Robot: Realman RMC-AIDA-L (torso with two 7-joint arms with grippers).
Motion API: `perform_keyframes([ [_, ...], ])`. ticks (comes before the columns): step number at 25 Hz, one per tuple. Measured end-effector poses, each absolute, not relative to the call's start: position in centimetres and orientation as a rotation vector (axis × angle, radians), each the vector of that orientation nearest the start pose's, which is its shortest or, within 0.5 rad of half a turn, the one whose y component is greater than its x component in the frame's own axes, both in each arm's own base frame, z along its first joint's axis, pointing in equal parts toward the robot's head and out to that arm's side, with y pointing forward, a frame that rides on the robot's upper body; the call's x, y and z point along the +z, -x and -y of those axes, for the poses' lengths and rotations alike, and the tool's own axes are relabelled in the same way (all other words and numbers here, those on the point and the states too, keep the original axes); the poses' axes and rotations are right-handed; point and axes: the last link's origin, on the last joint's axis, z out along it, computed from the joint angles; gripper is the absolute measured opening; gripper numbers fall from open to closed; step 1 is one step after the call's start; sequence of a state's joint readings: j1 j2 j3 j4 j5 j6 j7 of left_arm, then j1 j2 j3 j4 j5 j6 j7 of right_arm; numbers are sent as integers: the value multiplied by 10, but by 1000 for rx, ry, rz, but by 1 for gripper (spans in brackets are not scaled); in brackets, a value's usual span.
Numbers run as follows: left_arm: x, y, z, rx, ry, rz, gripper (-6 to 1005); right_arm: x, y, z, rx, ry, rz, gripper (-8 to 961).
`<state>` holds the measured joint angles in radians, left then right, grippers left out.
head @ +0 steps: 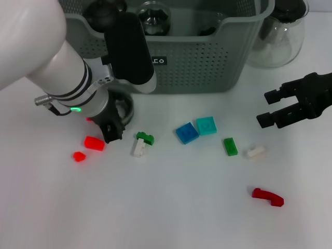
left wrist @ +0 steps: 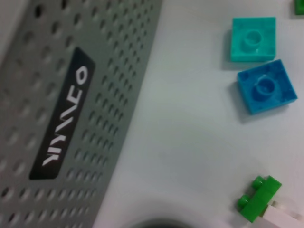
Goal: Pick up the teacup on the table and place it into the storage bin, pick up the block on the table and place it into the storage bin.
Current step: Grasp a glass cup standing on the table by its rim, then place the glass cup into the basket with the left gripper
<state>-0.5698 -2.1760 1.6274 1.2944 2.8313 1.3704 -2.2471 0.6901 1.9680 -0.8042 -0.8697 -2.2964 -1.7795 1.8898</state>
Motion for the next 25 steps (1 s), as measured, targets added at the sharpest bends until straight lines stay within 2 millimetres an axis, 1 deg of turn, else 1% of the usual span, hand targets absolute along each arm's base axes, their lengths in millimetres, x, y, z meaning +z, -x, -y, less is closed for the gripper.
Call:
perform_keyframes([
  [2,-60,182,-341,811,2691,223,237,48,-227,-354,140,2979,-886,908],
  [5,-58,179,-337,796,2705,229,55,49,-227,-353,139,2983,-885,908],
  [8,-53,169,-331,753,2727,249,49,50,-228,-353,139,2982,-886,909],
  [12,-36,150,-317,631,2797,318,45,51,-229,-353,128,2981,-888,909],
  [13,-25,139,-311,529,2846,355,46,52,-229,-353,125,2982,-889,909],
  [14,-23,137,-310,500,2855,361,46,53,-229,-353,123,2983,-891,909],
  [15,-16,130,-308,420,2885,380,46,53,-229,-352,123,2984,-892,909],
  [17,3,114,-310,195,2942,428,47,55,-229,-352,124,2986,-892,909],
  [19,28,97,-318,-58,2975,465,47,57,-230,-351,128,2984,-890,909],
  [21,46,84,-323,-243,3004,469,47,59,-231,-352,125,2980,-893,909],
  [22,60,72,-328,-361,3012,461,48,60,-231,-352,122,2980,-898,909],
  [23,70,64,-332,-431,3012,451,48,61,-231,-352,119,2979,-903,909],
  [24,76,59,-336,-466,3008,447,48,61,-231,-351,118,2979,-909,909],
  [25,84,51,-343,-506,2998,441,48,62,-231,-352,118,2977,-914,909],
])
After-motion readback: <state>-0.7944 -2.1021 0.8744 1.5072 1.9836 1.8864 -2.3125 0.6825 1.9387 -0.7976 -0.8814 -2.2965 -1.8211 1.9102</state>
